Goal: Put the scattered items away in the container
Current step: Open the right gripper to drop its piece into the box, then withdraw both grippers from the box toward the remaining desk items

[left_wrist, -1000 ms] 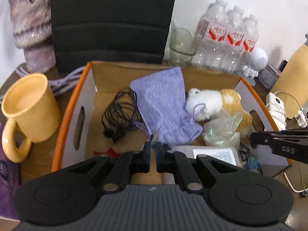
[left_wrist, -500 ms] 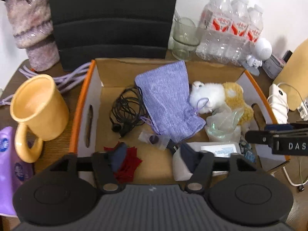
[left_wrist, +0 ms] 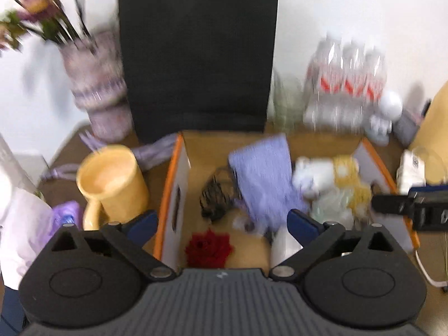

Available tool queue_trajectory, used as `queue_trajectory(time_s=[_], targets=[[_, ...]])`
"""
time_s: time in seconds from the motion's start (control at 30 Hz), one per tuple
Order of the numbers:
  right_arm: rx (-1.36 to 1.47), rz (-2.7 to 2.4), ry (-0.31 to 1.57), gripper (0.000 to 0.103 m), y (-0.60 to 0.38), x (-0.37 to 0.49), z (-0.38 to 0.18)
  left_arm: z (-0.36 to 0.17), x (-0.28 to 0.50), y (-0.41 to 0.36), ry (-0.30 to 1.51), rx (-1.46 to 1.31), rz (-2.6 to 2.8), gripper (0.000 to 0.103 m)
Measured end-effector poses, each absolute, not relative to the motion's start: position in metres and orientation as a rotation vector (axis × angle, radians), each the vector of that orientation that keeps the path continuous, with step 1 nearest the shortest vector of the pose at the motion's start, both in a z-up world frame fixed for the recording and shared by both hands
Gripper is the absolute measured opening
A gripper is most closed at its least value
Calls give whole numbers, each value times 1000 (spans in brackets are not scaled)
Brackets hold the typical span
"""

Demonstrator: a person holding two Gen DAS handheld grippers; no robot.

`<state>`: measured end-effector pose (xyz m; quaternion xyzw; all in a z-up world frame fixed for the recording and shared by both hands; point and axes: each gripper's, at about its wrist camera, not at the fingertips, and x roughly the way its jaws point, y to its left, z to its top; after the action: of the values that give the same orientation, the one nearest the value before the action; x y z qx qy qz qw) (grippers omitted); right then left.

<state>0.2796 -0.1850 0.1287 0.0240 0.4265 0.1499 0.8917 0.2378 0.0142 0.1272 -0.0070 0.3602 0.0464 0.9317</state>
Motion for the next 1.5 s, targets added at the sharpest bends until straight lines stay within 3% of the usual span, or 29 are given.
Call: queue_trajectory(time_s=[0.13,0.53,0.8,1.2,1.33,1.5], targets=[[22,317,775,80,-178,256,129,129,213,6,568,22,82,103],[-39,260,499,80,-174,209,106,113,182,3,372,-16,63,103],[7,256,496,80,-181,192,95,107,161,7,374,1,49,103],[-3,342,458,86,-203,56,61,43,38,72,510,-216,94,103],[21,387,493,86,-196,48,45,30,42,71,546,-167,86,103],[-30,411,502,85,-173,52,38,28,71,75,522,-100,74,92]])
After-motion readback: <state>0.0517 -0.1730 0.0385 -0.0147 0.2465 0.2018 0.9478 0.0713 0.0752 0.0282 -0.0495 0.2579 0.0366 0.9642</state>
